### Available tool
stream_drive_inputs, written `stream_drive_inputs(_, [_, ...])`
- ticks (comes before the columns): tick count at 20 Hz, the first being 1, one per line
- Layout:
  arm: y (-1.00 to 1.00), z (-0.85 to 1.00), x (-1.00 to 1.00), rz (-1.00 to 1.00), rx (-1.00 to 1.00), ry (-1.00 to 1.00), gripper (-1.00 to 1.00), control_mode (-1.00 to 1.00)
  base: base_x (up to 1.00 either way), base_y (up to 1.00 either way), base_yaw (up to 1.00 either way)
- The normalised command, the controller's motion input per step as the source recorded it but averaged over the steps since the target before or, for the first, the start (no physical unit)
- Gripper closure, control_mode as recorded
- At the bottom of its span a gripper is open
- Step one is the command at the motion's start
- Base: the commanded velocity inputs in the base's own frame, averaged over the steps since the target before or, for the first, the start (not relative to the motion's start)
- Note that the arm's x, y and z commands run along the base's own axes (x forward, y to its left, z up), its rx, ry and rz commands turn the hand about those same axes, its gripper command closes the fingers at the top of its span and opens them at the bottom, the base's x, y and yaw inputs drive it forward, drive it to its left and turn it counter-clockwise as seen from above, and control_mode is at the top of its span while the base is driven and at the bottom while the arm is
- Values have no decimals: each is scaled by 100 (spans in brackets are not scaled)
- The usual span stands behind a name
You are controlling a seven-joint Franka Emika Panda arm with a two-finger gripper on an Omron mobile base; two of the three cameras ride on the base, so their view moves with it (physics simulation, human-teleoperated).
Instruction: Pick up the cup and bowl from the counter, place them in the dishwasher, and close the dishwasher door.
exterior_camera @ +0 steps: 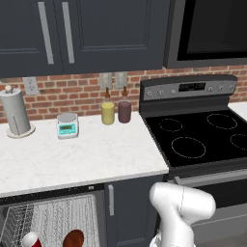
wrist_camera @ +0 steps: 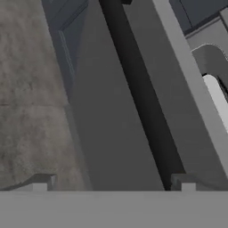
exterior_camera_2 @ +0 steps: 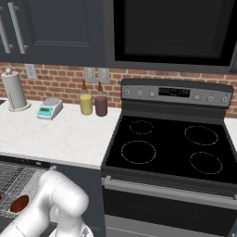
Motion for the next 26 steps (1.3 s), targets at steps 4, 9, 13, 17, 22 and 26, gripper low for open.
stream_drive_inputs(4, [1,-100,7,-2,-28,-43,-100,-100,0,0,0])
stream_drive_inputs(9, [0,-100,6,-3,-30,-45,-100,-100,0,0,0])
stream_drive_inputs(13, [-62,-100,51,-6,-29,-48,-100,-100,0,0,0])
stream_drive_inputs(17, [-84,-100,88,-3,-28,-46,-100,-100,0,0,0])
stream_drive_inputs(22, [-72,-100,98,-3,-29,-46,-100,-100,0,0,0])
stream_drive_inputs(26, [-79,-100,99,-2,-28,-43,-100,-100,0,0,0])
